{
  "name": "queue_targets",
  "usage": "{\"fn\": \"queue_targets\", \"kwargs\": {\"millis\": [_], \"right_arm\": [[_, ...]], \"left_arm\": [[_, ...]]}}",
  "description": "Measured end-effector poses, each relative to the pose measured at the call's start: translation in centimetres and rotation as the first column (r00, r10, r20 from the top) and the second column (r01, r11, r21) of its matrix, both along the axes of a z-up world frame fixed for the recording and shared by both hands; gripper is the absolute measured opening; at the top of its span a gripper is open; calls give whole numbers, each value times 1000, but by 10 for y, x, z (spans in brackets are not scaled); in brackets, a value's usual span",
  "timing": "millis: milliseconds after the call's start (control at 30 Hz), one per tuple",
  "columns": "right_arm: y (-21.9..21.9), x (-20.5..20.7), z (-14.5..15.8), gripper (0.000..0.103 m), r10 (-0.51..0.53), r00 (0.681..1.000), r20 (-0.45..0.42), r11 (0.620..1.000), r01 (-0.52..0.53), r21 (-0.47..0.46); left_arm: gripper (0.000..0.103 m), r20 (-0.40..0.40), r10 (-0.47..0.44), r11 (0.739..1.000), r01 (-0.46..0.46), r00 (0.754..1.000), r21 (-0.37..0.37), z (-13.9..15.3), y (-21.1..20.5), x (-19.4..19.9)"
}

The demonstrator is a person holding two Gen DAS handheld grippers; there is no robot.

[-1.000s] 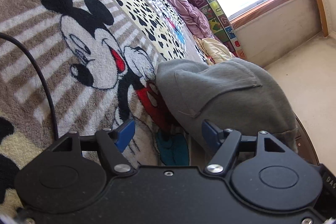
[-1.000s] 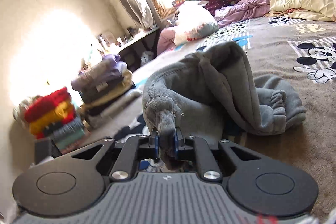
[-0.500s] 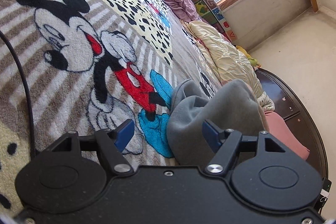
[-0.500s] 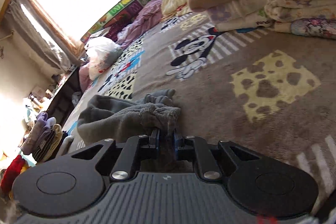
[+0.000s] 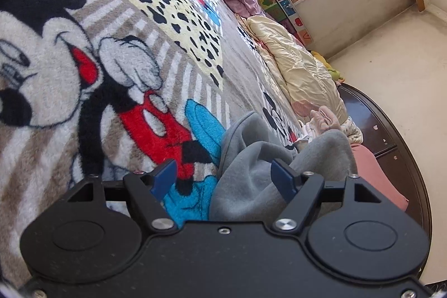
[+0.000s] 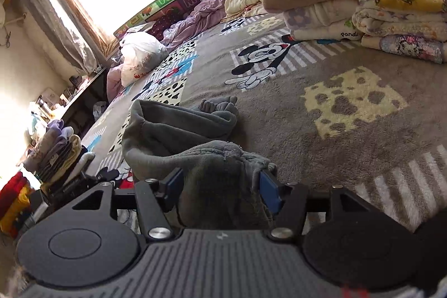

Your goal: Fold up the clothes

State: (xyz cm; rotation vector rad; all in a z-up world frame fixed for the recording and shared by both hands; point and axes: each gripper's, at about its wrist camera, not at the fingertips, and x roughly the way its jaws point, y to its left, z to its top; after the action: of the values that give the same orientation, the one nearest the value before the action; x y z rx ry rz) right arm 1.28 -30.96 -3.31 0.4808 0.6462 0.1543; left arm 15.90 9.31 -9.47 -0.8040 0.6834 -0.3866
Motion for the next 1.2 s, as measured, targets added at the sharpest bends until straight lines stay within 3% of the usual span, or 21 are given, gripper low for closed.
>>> {"fn": "queue_targets", "kwargs": {"millis": [100,200,300,400,533,567,633,733,833,1067,1167,1200], "right_arm": [[12,1,2,67,24,999,30,992,-20,-126],[17,4,-3,74,35,998,43,981,-26,-194],[13,13,-20,74,24,1000,-3,990,-24,-142],[10,20,-38,69,7,999,-46,995,-12,-101],[6,24,-67,57,-7,994,-107,999,2,-49],[5,24,-74,56,-14,992,-122,999,8,-45],[4,23,-82,56,-19,991,-132,999,15,-28],[1,21,-86,57,-23,992,-122,1000,24,1],[0,18,-86,57,-24,994,-110,1000,25,12],[-6,11,-86,56,-31,996,-80,999,35,39],[-6,10,-85,57,-30,997,-66,999,33,42],[-7,10,-84,57,-32,998,-61,998,35,45]], "left_arm": [[73,25,-86,994,84,996,73,8,-17,27],[72,11,-132,985,130,991,114,5,-35,51],[62,18,-198,967,193,980,168,4,-56,68],[62,21,-247,936,233,969,263,5,-74,80],[62,-54,-259,914,263,964,310,-6,-86,93],[57,-49,-262,907,264,964,327,-5,-89,92],[36,-56,-264,902,267,963,339,-2,-91,87],[19,-29,-238,894,231,971,385,5,-92,68],[16,-17,-182,903,173,983,393,15,-85,45],[14,37,-12,957,1,999,289,44,-46,-15],[18,31,122,954,-126,992,273,51,-38,-34],[26,6,132,935,-126,991,330,51,-40,-33]]}}
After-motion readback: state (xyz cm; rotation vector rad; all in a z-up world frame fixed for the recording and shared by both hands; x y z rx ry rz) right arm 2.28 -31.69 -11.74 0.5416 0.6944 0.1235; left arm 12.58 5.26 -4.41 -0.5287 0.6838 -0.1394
